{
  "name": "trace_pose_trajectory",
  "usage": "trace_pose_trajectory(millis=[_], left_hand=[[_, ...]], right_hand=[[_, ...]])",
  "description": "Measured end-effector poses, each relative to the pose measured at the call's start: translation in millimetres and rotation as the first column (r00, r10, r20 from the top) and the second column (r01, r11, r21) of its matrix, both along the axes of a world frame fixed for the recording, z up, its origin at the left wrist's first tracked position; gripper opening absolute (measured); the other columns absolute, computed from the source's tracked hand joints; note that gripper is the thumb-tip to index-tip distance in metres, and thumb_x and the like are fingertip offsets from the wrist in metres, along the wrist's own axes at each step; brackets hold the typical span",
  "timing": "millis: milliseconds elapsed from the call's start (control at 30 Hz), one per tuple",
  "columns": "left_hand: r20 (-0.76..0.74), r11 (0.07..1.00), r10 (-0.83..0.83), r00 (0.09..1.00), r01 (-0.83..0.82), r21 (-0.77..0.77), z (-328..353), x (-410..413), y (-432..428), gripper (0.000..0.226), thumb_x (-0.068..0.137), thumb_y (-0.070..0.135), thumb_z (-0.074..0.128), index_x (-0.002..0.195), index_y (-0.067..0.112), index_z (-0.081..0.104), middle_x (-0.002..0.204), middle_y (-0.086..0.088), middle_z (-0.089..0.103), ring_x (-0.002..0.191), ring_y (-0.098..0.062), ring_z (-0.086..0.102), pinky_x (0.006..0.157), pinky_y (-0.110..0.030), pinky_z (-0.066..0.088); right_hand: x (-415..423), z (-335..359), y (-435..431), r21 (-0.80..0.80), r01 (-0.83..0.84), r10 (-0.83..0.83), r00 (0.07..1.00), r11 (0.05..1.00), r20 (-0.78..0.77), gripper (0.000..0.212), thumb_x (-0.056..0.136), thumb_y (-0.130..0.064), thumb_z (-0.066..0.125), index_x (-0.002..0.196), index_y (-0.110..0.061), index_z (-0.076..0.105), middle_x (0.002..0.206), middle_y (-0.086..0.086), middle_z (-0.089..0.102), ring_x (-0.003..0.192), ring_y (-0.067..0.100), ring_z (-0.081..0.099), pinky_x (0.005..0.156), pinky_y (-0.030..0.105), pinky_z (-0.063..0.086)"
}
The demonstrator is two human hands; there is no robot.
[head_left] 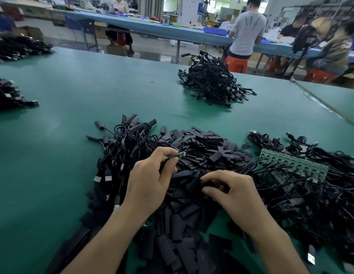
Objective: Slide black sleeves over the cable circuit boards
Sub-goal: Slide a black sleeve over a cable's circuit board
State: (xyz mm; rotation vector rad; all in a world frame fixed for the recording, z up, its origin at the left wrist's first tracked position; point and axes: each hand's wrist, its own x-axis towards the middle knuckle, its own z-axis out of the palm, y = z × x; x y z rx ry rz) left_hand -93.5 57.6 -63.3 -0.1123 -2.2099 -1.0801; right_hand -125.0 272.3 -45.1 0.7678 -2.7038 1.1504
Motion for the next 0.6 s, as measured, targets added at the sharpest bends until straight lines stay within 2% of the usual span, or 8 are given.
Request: trace_pose_trajectory(millis=[67, 133, 200, 300, 400, 500, 600], left_hand=[[-0.011, 0.999, 0.0, 1.0, 0.0, 0.039, 0.0, -0.3, 0.0, 0.011, 0.098, 0.028, 0.056, 0.108, 0.029, 0.061, 0.071, 0.019, 0.065, 0.054, 0.008, 0.055, 0.05, -0.003, 0.034], [-0.027, 0.997, -0.002, 1.0, 0.004, 0.071, 0.1, -0.1, 0.4, 0.012, 0.098, 0.028, 0.055, 0.109, 0.03, 0.061, 0.071, 0.019, 0.065, 0.056, 0.007, 0.058, 0.051, -0.002, 0.035], [-0.029, 0.997, -0.002, 1.0, 0.005, 0.079, 0.2, -0.2, 0.0, 0.013, 0.098, 0.029, 0.054, 0.109, 0.034, 0.059, 0.071, 0.02, 0.065, 0.062, 0.005, 0.063, 0.053, -0.004, 0.04], [-0.017, 0.997, -0.003, 1.0, 0.004, 0.072, -0.5, -0.5, -0.2, 0.013, 0.098, 0.03, 0.054, 0.109, 0.036, 0.058, 0.071, 0.021, 0.065, 0.063, 0.004, 0.063, 0.054, -0.006, 0.041], [-0.005, 0.997, -0.007, 1.0, 0.007, 0.077, -0.6, -0.6, -0.5, 0.013, 0.097, 0.031, 0.054, 0.109, 0.036, 0.059, 0.071, 0.02, 0.065, 0.058, 0.003, 0.061, 0.052, -0.006, 0.039], [-0.003, 0.997, -0.011, 1.0, 0.012, 0.074, 0.2, 0.2, -0.2, 0.013, 0.097, 0.033, 0.054, 0.108, 0.038, 0.058, 0.071, 0.019, 0.066, 0.059, -0.002, 0.063, 0.05, -0.013, 0.044], [-0.007, 0.997, -0.005, 1.0, 0.006, 0.071, 0.1, 0.9, -0.3, 0.013, 0.097, 0.032, 0.055, 0.109, 0.033, 0.06, 0.071, 0.018, 0.066, 0.06, -0.004, 0.064, 0.05, -0.019, 0.048]], right_hand=[[0.6, 0.0, -1.0, -0.096, 0.013, -0.016, 1.0, 0.995, -0.022, 0.022, 0.079, -0.022, 0.082, 0.087, -0.037, 0.069, 0.079, -0.019, 0.066, 0.072, 0.005, 0.065, 0.065, 0.023, 0.053], [0.8, -0.3, -0.8, -0.085, 0.018, -0.02, 1.0, 0.996, -0.019, 0.022, 0.077, -0.026, 0.084, 0.085, -0.037, 0.066, 0.077, -0.018, 0.065, 0.067, 0.005, 0.064, 0.061, 0.017, 0.049], [0.1, -1.4, 0.2, 0.009, -0.002, 0.001, 1.0, 1.0, 0.019, 0.024, 0.075, -0.029, 0.085, 0.09, -0.039, 0.07, 0.074, -0.016, 0.063, 0.07, 0.004, 0.061, 0.063, 0.016, 0.047], [0.4, -1.6, 2.8, 0.066, -0.023, 0.017, 0.996, 0.998, 0.082, 0.032, 0.074, -0.026, 0.087, 0.101, -0.039, 0.075, 0.076, -0.02, 0.066, 0.077, 0.0, 0.062, 0.069, 0.016, 0.048], [1.1, 1.0, 2.6, 0.04, -0.001, -0.002, 0.998, 0.999, 0.055, 0.031, 0.077, -0.026, 0.084, 0.102, -0.042, 0.074, 0.082, -0.024, 0.069, 0.081, -0.004, 0.065, 0.074, 0.018, 0.053], [3.5, 3.7, 0.2, -0.016, 0.016, -0.016, 0.999, 1.0, 0.033, 0.03, 0.079, -0.025, 0.083, 0.102, -0.042, 0.074, 0.084, -0.026, 0.07, 0.081, -0.004, 0.067, 0.076, 0.02, 0.055], [5.5, 3.8, -2.8, 0.031, 0.006, -0.006, 1.0, 1.0, 0.022, 0.024, 0.079, -0.027, 0.082, 0.101, -0.036, 0.077, 0.088, -0.023, 0.071, 0.086, -0.003, 0.066, 0.08, 0.023, 0.055]])
